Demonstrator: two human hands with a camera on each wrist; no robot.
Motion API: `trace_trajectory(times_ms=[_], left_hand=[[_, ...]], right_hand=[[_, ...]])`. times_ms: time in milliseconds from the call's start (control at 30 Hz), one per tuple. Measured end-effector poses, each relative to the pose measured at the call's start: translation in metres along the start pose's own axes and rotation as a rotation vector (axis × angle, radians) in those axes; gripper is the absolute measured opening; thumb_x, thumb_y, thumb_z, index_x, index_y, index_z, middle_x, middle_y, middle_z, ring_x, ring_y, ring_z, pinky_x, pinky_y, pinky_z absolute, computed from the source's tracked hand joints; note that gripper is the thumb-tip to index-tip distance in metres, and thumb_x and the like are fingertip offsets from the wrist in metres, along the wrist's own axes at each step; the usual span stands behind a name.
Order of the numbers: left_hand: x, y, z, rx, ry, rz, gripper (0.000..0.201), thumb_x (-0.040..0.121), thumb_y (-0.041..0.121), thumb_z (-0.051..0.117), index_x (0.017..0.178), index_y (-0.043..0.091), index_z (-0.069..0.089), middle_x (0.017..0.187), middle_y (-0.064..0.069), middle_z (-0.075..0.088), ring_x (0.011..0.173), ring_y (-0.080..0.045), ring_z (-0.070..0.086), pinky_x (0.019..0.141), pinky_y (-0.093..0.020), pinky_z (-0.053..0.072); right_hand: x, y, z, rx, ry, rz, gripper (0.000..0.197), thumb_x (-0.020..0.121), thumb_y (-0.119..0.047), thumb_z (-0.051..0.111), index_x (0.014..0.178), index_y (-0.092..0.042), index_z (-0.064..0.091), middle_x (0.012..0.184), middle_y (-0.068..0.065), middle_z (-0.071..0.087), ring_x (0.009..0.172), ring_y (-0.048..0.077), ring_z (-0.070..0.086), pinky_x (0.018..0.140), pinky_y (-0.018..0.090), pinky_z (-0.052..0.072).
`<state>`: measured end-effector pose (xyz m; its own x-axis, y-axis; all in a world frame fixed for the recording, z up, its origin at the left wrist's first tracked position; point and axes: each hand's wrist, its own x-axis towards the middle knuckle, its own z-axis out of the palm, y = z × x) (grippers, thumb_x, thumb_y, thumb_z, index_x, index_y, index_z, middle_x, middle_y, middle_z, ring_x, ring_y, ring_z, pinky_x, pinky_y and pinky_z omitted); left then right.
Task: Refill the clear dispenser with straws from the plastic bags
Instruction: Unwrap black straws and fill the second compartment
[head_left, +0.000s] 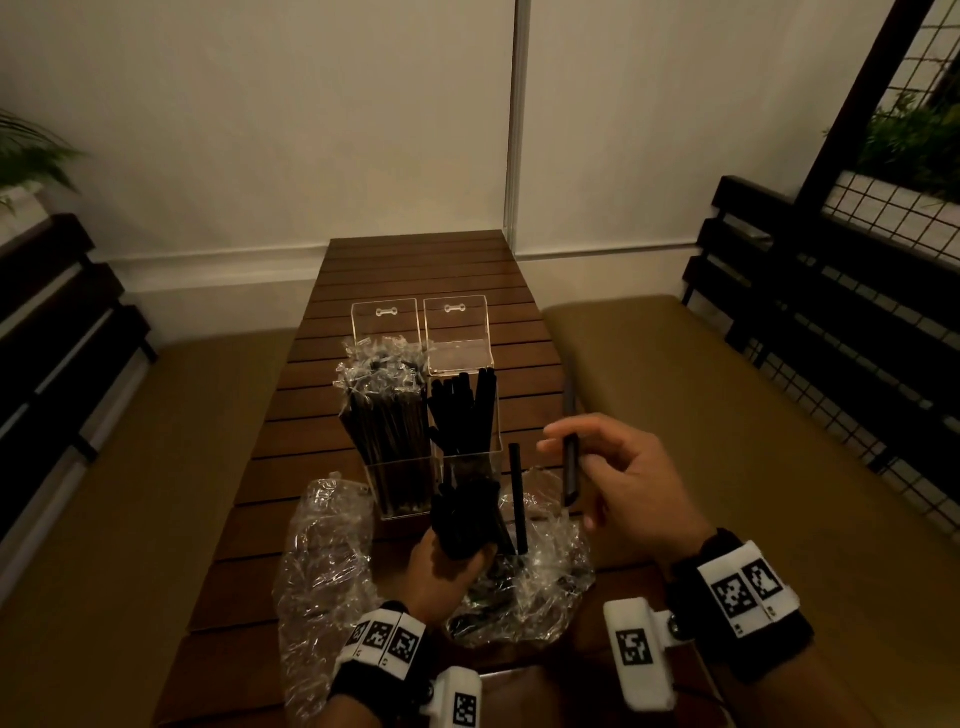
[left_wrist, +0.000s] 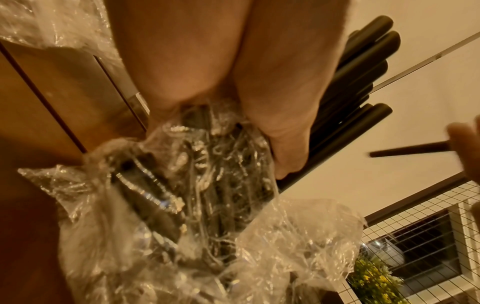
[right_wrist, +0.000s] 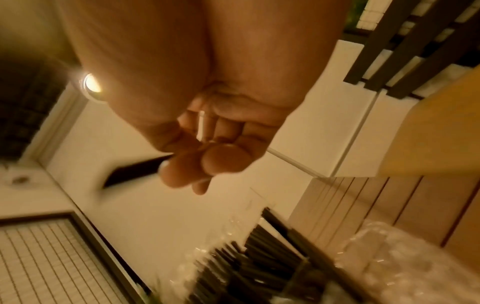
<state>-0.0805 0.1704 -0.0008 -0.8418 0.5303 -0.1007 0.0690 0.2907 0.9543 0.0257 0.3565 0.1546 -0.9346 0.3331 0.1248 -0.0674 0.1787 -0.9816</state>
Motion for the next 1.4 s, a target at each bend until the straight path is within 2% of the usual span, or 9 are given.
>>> trace_trajectory(times_ms=[200,333,500,567,667,767,967,1167,1400], left_hand=[[0.005,-0.008,-0.002,0.033,-0.015,-0.011,0.029,0.086,0.021,0.072,0.111,0.013,0.061,0.101,0.000,0.070,0.091,-0.009,0.069,0.075,-0.019,0.053],[0.005,-0.008,-0.003,0.069,-0.038,0.009,0.030,0.088,0.020,0.069,0.115,0.012,0.059,0.106,0.000,0.068,0.094,-0.007,0.067,0.074,-0.014,0.051],[0.004,-0.008,-0.003,0.051,-0.031,-0.026,0.037,0.087,0.018,0.070,0.121,0.015,0.053,0.108,0.006,0.065,0.096,0.000,0.063,0.070,-0.008,0.049],[0.003,-0.009,-0.003,0.052,-0.030,-0.032,0.039,0.087,0.019,0.070,0.121,0.015,0.052,0.108,0.008,0.063,0.097,0.001,0.061,0.072,-0.009,0.048],[0.003,-0.006,-0.003,0.062,-0.043,-0.032,0.037,0.088,0.020,0.069,0.119,0.022,0.049,0.108,0.012,0.061,0.097,0.004,0.058,0.073,-0.009,0.045],[0.003,-0.004,-0.004,0.068,-0.040,-0.011,0.034,0.088,0.018,0.069,0.111,0.032,0.048,0.107,0.013,0.060,0.099,0.002,0.058,0.078,-0.009,0.044],[0.001,-0.001,-0.005,0.010,-0.044,0.030,0.035,0.079,0.026,0.069,0.108,0.036,0.050,0.109,0.011,0.062,0.101,0.003,0.059,0.077,-0.007,0.047],[0.001,0.004,-0.004,0.011,-0.054,0.040,0.047,0.073,0.048,0.067,0.114,0.028,0.060,0.111,0.004,0.068,0.104,-0.010,0.066,0.091,-0.032,0.055],[0.001,0.009,-0.005,0.039,-0.061,0.066,0.044,0.059,0.053,0.054,0.100,0.038,0.056,0.108,0.001,0.067,0.100,-0.015,0.065,0.091,-0.039,0.055]], right_hand=[[0.001,0.040,0.004,-0.165,0.016,0.063,0.032,0.104,-0.020,0.041,0.094,-0.026,0.071,0.087,-0.008,0.071,0.047,0.013,0.054,0.049,0.031,0.045],[0.009,0.061,0.011,-0.354,0.088,0.045,0.012,0.099,-0.024,0.053,0.098,-0.033,0.061,0.085,0.001,0.068,0.078,0.019,0.065,0.076,0.045,0.056],[0.021,0.074,0.022,-0.247,0.100,0.177,0.077,0.098,-0.009,0.045,0.147,-0.055,0.009,0.100,-0.007,0.068,0.075,0.011,0.069,0.064,0.027,0.057],[0.027,0.073,0.027,-0.263,0.095,0.225,0.062,0.097,-0.011,0.044,0.146,-0.044,0.023,0.099,-0.009,0.065,0.070,0.013,0.064,0.058,0.024,0.054],[0.033,0.064,0.032,-0.309,0.025,0.259,0.020,0.094,-0.017,0.054,0.107,-0.033,0.051,0.094,-0.014,0.061,0.078,0.008,0.060,0.071,0.032,0.054],[0.035,0.062,0.038,-0.256,-0.131,0.254,0.045,0.085,-0.024,0.066,0.122,-0.042,0.047,0.106,-0.019,0.062,0.094,0.000,0.061,0.079,0.020,0.050],[0.031,0.073,0.044,-0.136,-0.262,0.238,0.076,0.078,-0.017,0.072,0.140,-0.044,0.037,0.129,-0.020,0.055,0.122,0.001,0.053,0.093,0.028,0.055],[0.023,0.078,0.050,-0.192,-0.309,0.197,0.063,0.073,-0.025,0.075,0.130,-0.033,0.049,0.117,-0.010,0.064,0.107,0.004,0.064,0.092,0.031,0.056],[0.026,0.082,0.054,-0.209,-0.260,0.170,0.050,0.076,-0.013,0.078,0.121,-0.023,0.058,0.108,-0.004,0.070,0.099,0.004,0.068,0.088,0.027,0.057]])
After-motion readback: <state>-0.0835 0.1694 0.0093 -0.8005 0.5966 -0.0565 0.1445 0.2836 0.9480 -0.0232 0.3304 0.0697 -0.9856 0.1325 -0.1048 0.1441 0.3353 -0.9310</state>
